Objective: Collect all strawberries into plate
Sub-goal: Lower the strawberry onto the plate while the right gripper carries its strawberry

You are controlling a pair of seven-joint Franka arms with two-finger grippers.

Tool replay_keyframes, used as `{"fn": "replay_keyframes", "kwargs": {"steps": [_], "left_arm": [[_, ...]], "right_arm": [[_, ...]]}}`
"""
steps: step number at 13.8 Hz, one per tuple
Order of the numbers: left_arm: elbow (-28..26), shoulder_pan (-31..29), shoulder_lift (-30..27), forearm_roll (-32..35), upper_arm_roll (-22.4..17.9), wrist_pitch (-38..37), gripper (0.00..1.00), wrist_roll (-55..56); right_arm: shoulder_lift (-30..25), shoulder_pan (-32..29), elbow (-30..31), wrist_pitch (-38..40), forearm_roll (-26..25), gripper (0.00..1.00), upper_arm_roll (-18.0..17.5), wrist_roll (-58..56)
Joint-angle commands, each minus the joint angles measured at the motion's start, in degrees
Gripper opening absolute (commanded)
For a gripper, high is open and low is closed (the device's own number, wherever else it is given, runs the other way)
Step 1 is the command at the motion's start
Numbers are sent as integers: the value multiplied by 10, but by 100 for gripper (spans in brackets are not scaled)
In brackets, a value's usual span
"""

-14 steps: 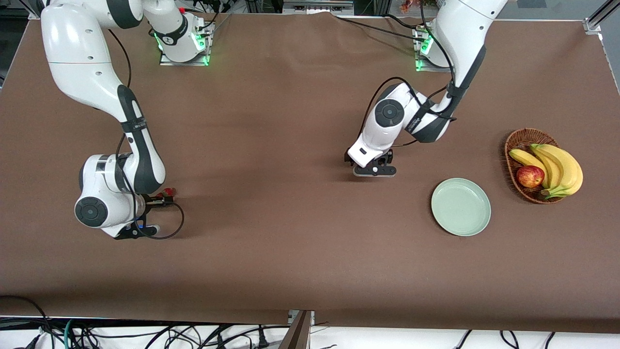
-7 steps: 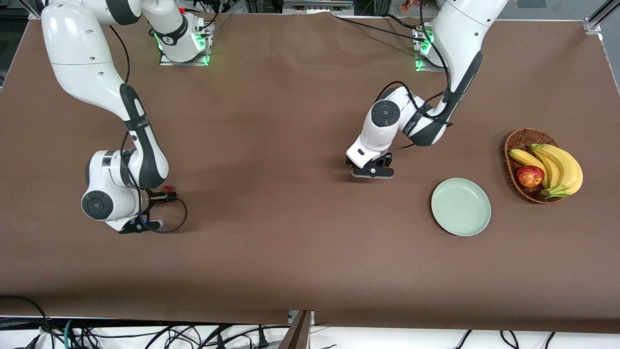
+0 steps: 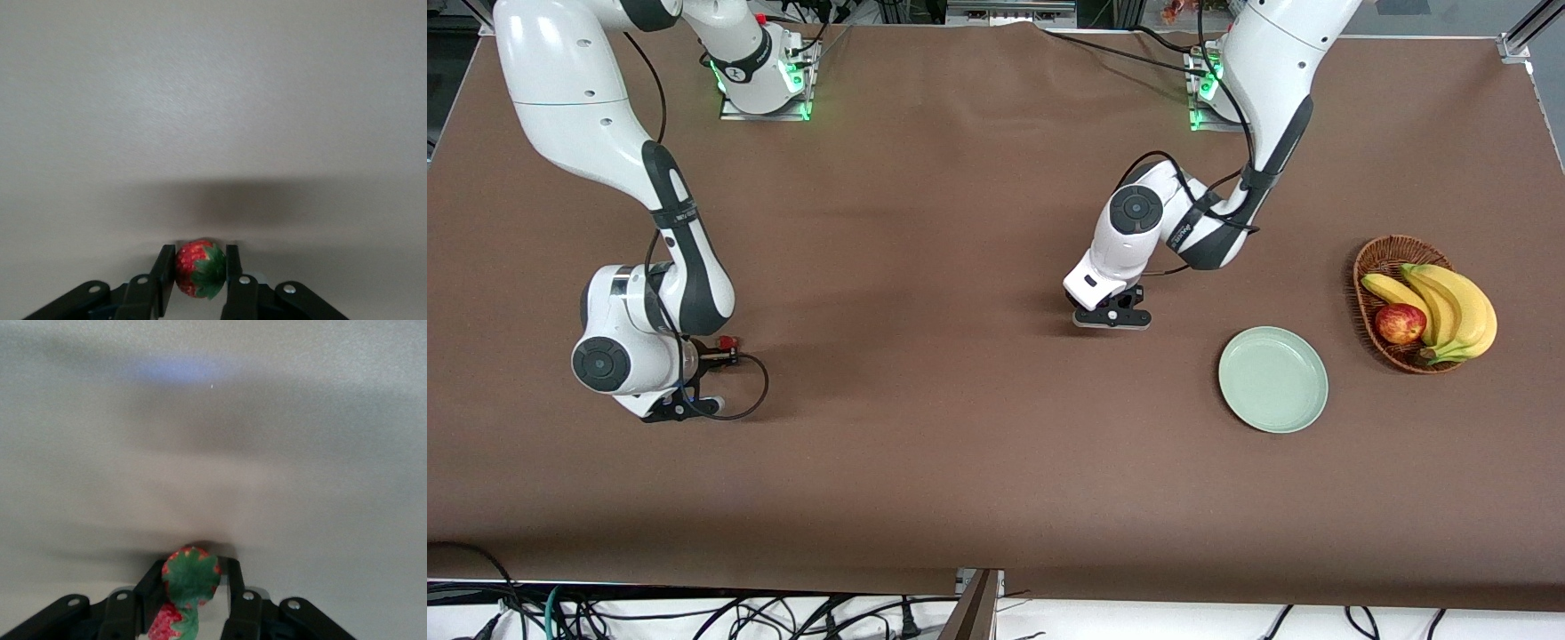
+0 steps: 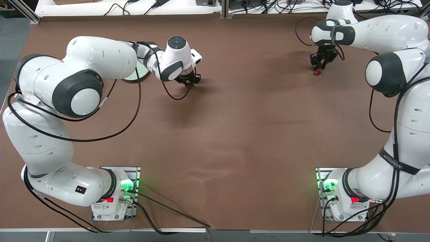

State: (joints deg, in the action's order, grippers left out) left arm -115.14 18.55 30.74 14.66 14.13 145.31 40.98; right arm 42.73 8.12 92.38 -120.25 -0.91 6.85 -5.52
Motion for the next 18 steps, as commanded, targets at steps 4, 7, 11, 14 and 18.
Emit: {"fn": "replay_keyframes", "kwargs": {"steps": [4,7,11,14,18], "left_arm": [[67,-89,-68,16,1,-206,12,-188],[71,-166,-77,11,2,-212,16,-359],[71,-251,-47,9,1,-158,17,-567],[70,-297,-16,6,3,-116,59,-637],[71,-297,-18,5,4,-116,100,-634]], "right_arm": [[-11,-2,-21,-11,27,25,-2,-12],[-7,19,-74,-7,90,25,-16,-3],[16,85,-128,-17,133,25,-31,128],[39,178,-170,-59,133,26,-33,289],[75,289,-192,-173,134,26,-33,450]]}}
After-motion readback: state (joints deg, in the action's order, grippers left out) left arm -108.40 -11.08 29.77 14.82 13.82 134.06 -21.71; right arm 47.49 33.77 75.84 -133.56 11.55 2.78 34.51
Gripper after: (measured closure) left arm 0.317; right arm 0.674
